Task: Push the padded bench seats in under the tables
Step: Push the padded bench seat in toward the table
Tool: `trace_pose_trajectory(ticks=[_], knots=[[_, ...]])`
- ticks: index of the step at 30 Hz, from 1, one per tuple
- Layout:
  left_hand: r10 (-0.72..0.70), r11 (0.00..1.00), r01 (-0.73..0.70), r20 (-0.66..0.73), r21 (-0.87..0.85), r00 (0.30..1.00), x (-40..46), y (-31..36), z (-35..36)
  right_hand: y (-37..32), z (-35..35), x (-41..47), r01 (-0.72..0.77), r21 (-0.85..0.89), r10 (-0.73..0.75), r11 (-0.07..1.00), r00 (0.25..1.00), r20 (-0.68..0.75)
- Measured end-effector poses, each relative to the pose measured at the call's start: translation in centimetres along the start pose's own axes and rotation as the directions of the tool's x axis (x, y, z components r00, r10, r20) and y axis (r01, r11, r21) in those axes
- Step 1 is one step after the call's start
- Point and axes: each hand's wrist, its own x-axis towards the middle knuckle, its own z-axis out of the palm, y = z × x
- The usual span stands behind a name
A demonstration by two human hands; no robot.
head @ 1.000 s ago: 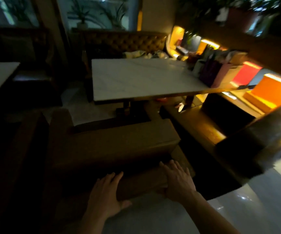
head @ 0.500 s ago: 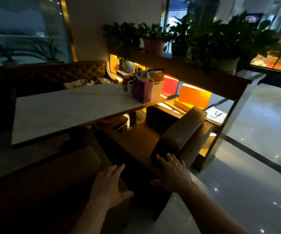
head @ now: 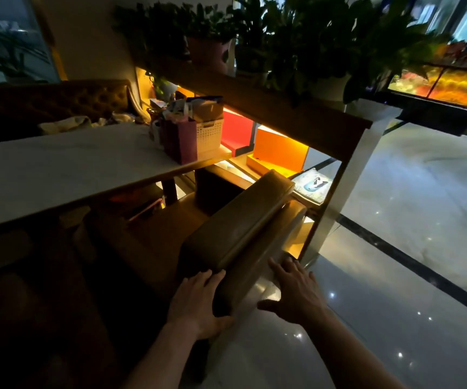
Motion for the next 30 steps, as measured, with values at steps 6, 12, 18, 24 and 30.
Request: trace_pose_trajectory(ticks=[6,12,18,24,30], knots=[[0.011,0.987,-0.001,0.062,-0.161,0.998,13.3,4.4,4.4,7.9,0.5,10.8,0.002,-0.068,0.003,0.998,0.998,0.067],[-0.02,0.967,0.049,0.118,-0.249,0.993,22.3,7.9,7.2,13.3,-0.6,20.1,0.055,-0.12,-0.035,0.991,0.986,0.161],[-0.112,0.951,0.156,0.176,-0.265,0.978,28.7,9.0,10.1,17.6,0.7,28.2,0.156,-0.121,-0.124,0.98,0.964,0.236],[-0.343,0.894,0.367,0.133,-0.258,0.93,31.6,10.1,13.9,20.8,3.1,36.0,0.352,-0.131,-0.298,0.927,0.902,0.312],[-0.584,0.805,0.567,-0.061,-0.172,0.81,31.2,11.0,16.1,22.1,6.6,41.5,0.575,-0.097,-0.517,0.812,0.786,0.338]])
